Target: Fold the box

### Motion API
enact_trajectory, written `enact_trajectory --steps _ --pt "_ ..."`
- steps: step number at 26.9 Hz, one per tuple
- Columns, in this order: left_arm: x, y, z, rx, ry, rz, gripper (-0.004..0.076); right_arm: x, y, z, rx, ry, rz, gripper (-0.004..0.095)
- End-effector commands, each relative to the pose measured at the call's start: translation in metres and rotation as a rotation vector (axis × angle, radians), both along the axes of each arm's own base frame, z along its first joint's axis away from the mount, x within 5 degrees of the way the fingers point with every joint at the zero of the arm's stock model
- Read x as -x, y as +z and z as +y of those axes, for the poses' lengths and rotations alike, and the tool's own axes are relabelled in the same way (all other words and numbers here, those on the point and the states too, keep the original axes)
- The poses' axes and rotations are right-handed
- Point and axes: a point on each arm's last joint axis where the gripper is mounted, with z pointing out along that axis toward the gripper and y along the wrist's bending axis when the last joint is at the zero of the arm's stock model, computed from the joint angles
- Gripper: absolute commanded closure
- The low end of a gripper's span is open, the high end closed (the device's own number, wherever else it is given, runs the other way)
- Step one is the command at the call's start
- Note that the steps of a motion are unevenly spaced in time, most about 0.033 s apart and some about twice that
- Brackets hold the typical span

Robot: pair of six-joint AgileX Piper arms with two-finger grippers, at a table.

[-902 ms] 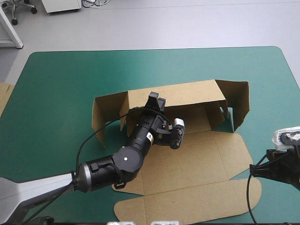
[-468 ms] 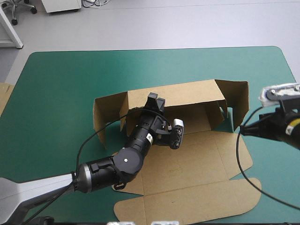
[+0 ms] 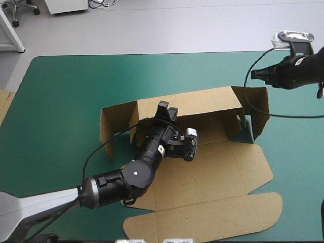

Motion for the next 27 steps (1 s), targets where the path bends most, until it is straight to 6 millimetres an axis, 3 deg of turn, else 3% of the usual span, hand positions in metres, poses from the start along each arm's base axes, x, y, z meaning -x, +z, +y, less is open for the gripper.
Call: enact_trajectory --steps 1,9,10,13,19,27 --pt "0.002 0.023 0.007 0.053 0.013 -0.061 0.0734 -0.017 0.01 -0.021 -0.06 -0.019 -0.059 0.0928" --pt "0.002 0.022 0.006 0.061 0.012 -0.04 0.0734 -0.069 -0.022 -0.031 -0.098 -0.046 -0.048 0.0928" --pt "0.002 0.022 0.006 0.061 0.012 -0.04 0.0734 -0.079 -0.034 -0.03 -0.119 -0.023 -0.009 0.0928" --pt "0.002 0.022 0.006 0.061 0.012 -0.04 0.0734 -0.088 -0.051 -0.028 -0.134 0.013 0.057 0.0928" --pt "0.002 0.021 0.006 0.059 0.012 -0.039 0.0734 -0.086 -0.06 -0.027 -0.131 0.046 0.134 0.0927" --pt "0.001 0.022 0.008 0.058 0.034 -0.047 0.0734 -0.069 -0.039 -0.021 -0.166 0.035 0.094 0.0927"
